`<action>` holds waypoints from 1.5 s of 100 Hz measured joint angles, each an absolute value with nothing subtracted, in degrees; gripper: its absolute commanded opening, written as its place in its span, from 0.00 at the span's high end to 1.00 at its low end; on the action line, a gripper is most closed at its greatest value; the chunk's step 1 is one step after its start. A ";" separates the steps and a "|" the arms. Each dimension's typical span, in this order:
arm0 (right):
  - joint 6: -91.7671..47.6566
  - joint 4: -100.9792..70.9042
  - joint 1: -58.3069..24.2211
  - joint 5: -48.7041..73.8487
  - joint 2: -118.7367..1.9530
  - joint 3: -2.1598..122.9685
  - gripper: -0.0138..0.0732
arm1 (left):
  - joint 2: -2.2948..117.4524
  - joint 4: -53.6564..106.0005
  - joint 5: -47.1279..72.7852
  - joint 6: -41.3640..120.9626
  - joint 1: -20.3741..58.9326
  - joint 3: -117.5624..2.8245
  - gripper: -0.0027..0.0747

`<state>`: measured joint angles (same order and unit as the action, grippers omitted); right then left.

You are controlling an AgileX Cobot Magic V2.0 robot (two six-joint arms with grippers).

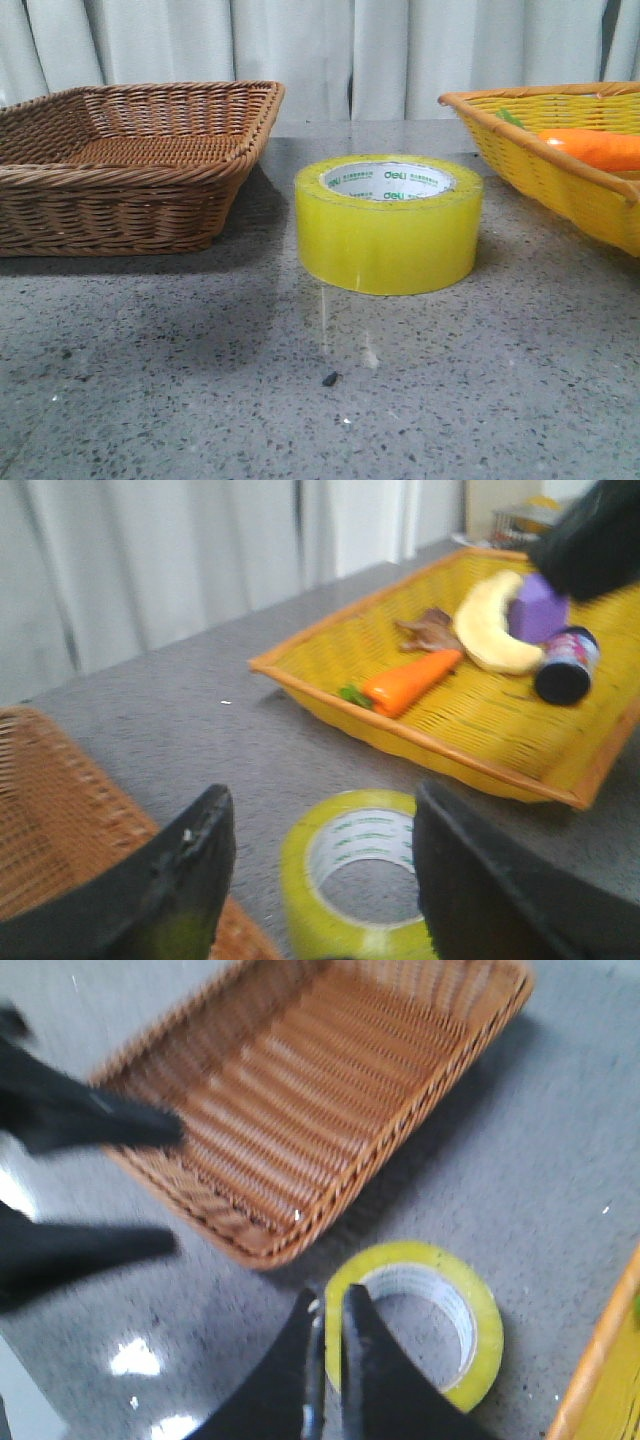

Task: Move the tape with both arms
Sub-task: 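Lower the left gripper onto the tape roll and grasp its rim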

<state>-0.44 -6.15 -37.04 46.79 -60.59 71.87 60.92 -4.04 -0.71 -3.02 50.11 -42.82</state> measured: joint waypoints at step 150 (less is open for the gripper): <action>6.49 -0.88 -37.04 49.80 -42.86 67.23 0.93 | 101.30 -8.15 29.61 -3.02 58.91 -74.39 0.99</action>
